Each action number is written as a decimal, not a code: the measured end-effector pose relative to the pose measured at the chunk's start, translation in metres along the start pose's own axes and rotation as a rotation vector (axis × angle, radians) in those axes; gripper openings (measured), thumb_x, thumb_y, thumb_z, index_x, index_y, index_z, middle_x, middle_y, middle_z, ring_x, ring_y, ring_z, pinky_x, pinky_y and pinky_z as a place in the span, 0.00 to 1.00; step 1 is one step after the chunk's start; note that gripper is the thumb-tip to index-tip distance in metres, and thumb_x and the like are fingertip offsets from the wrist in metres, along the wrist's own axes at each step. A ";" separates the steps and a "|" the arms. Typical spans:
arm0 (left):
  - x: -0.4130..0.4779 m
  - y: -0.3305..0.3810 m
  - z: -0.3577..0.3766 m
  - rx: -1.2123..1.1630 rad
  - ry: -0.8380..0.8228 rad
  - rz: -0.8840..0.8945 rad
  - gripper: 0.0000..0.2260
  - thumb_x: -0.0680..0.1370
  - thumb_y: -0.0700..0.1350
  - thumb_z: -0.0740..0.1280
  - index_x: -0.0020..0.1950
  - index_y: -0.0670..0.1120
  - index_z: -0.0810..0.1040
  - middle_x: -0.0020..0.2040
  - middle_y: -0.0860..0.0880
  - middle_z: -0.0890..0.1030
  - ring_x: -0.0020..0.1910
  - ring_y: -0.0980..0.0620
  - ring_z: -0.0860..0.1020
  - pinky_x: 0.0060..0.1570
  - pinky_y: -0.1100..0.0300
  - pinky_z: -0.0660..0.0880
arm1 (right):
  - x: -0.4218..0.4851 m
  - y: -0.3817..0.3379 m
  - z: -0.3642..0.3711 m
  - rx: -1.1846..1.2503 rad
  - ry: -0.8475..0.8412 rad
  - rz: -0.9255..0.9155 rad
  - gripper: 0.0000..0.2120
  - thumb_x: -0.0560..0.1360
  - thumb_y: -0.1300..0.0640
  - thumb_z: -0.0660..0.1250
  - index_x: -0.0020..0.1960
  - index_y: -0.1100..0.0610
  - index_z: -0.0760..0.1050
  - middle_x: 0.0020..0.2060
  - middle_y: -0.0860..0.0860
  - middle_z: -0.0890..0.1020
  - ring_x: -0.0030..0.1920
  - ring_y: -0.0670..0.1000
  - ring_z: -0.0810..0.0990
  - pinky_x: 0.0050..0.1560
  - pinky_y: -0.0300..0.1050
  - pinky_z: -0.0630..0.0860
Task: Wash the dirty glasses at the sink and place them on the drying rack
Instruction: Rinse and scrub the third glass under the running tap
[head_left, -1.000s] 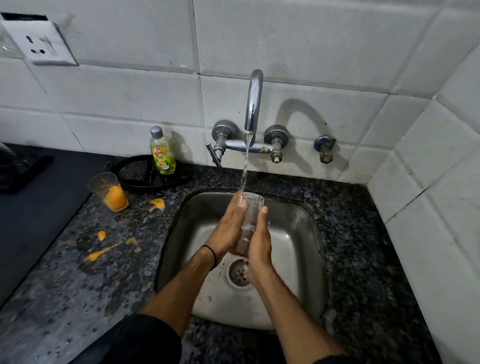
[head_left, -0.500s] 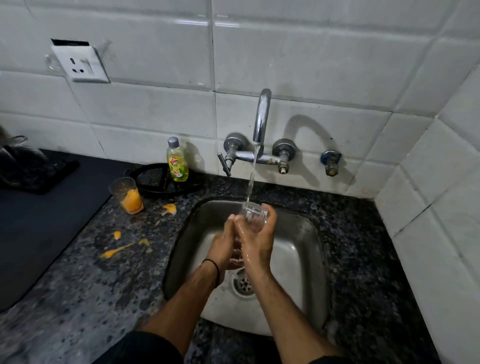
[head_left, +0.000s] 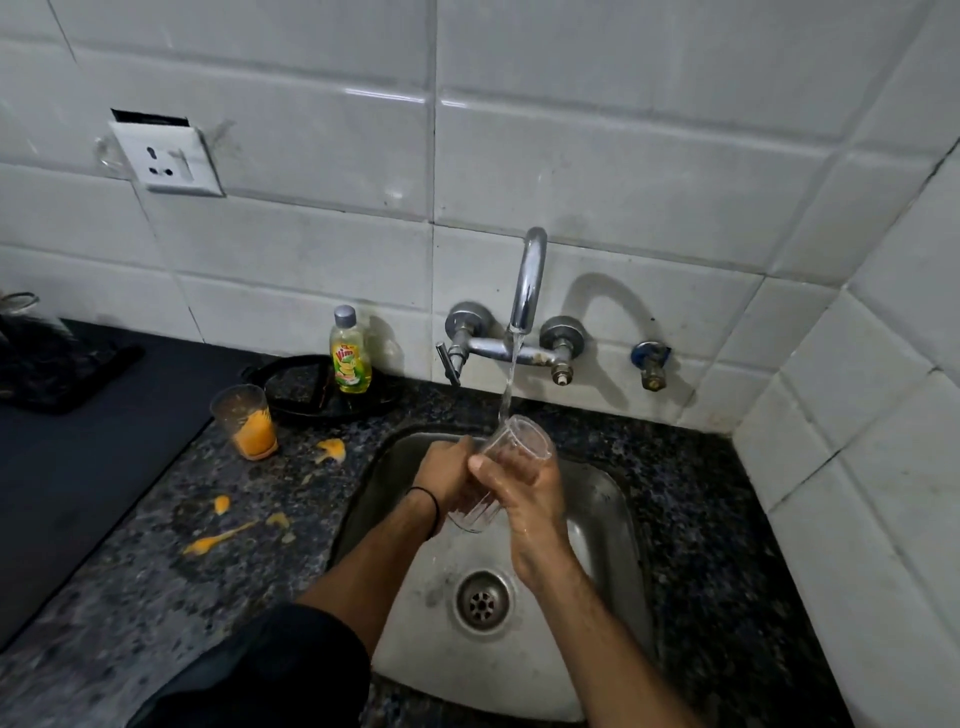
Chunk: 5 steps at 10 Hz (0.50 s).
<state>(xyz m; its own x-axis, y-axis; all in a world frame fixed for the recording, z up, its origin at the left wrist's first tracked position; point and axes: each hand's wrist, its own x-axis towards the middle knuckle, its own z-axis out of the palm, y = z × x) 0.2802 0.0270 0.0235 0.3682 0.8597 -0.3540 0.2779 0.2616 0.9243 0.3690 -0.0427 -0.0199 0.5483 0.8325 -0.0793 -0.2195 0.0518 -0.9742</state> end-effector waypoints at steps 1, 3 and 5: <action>0.024 0.013 -0.001 0.097 0.077 0.069 0.11 0.74 0.47 0.65 0.33 0.46 0.78 0.32 0.48 0.80 0.36 0.46 0.78 0.41 0.51 0.77 | -0.020 -0.035 0.014 -0.080 0.130 -0.073 0.29 0.68 0.62 0.80 0.64 0.55 0.73 0.54 0.56 0.84 0.53 0.56 0.85 0.53 0.54 0.83; 0.053 0.065 -0.020 0.323 0.189 0.173 0.22 0.74 0.59 0.68 0.58 0.43 0.73 0.51 0.44 0.80 0.49 0.41 0.80 0.52 0.49 0.78 | -0.021 -0.041 0.014 -0.126 0.225 -0.177 0.28 0.67 0.67 0.80 0.60 0.50 0.74 0.51 0.50 0.84 0.50 0.48 0.84 0.49 0.42 0.81; 0.075 0.065 -0.029 0.668 0.229 0.297 0.15 0.82 0.52 0.62 0.60 0.41 0.72 0.56 0.39 0.80 0.55 0.36 0.78 0.49 0.48 0.73 | -0.019 -0.042 0.019 -0.172 0.280 -0.183 0.28 0.66 0.65 0.80 0.59 0.48 0.74 0.50 0.49 0.84 0.50 0.48 0.84 0.51 0.44 0.81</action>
<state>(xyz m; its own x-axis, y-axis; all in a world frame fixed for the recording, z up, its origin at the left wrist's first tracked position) 0.3007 0.1211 0.0610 0.3383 0.9410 0.0014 0.7001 -0.2527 0.6678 0.3521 -0.0502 0.0261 0.7705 0.6339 0.0678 0.0284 0.0720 -0.9970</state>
